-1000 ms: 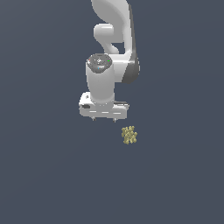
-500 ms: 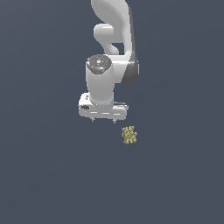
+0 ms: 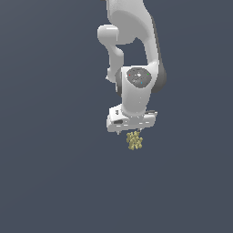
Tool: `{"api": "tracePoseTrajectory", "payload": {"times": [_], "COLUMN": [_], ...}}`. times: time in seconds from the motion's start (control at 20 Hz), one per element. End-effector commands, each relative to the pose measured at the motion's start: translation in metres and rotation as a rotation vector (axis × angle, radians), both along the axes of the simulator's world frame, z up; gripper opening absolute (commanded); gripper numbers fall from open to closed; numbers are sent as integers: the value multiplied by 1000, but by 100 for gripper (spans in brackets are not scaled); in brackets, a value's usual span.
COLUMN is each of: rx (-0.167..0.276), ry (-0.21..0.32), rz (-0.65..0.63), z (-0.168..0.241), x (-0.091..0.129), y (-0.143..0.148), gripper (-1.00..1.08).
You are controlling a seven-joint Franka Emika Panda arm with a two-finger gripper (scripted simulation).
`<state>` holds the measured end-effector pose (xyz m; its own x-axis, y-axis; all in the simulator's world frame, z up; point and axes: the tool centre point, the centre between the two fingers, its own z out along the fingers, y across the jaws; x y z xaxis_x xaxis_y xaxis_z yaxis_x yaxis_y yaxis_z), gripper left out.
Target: Pick up the object and move it to a goal position.
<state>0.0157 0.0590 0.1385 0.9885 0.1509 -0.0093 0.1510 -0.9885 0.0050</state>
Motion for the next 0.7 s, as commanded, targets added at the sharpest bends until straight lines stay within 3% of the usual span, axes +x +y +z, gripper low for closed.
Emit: {"api": "tracePoseTrajectory", "payload": {"times": [0.0, 0.65], "rx": [4, 7], "ry": [-6, -7], "rz": [48, 71], "z": [-5, -30], "x": [2, 2], "y": [20, 31], "gripper": [100, 100]}}
